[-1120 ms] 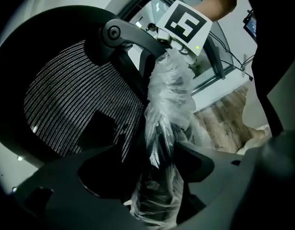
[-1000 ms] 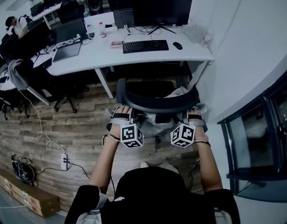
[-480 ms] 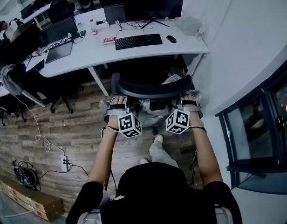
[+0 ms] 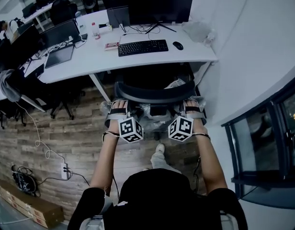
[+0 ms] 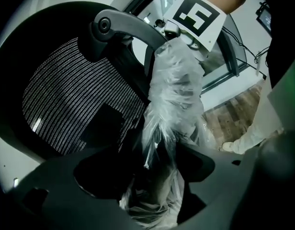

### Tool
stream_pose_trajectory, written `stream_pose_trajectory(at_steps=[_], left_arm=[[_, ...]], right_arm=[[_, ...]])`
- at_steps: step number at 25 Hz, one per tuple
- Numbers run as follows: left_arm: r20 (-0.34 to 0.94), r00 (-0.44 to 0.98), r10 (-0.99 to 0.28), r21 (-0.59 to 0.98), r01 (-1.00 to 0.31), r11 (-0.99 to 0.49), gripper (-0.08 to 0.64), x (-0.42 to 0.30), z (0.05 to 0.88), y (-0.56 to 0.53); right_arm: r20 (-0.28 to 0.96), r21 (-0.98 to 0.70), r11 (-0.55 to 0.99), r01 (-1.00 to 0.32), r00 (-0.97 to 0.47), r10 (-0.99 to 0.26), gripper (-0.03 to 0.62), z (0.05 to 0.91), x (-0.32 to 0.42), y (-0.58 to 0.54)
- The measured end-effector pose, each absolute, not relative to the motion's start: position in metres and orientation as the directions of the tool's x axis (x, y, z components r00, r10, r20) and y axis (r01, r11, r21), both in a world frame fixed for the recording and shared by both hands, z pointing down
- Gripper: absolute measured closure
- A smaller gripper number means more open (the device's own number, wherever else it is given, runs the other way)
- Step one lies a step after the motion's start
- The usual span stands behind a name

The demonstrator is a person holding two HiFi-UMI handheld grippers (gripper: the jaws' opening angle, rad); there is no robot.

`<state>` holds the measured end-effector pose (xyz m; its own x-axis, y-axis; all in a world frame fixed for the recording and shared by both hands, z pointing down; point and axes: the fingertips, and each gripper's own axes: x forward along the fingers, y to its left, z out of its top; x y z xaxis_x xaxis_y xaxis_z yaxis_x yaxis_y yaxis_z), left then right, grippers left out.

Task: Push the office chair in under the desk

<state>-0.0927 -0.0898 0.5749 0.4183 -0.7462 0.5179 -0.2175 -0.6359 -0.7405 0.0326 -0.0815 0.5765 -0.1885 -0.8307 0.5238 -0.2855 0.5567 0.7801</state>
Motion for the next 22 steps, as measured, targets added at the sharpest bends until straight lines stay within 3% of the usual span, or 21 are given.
stream_pose_trajectory(at_steps=[22], left_arm=[[0.524, 0.359, -0.772, -0.747, -0.242, -0.619, 0.195, -0.065, 0.578, -0.221]], right_arm=[[0.510, 0.785, 0.565, -0.255, -0.253, -0.822, 0.267, 0.577, 0.061, -0.215]])
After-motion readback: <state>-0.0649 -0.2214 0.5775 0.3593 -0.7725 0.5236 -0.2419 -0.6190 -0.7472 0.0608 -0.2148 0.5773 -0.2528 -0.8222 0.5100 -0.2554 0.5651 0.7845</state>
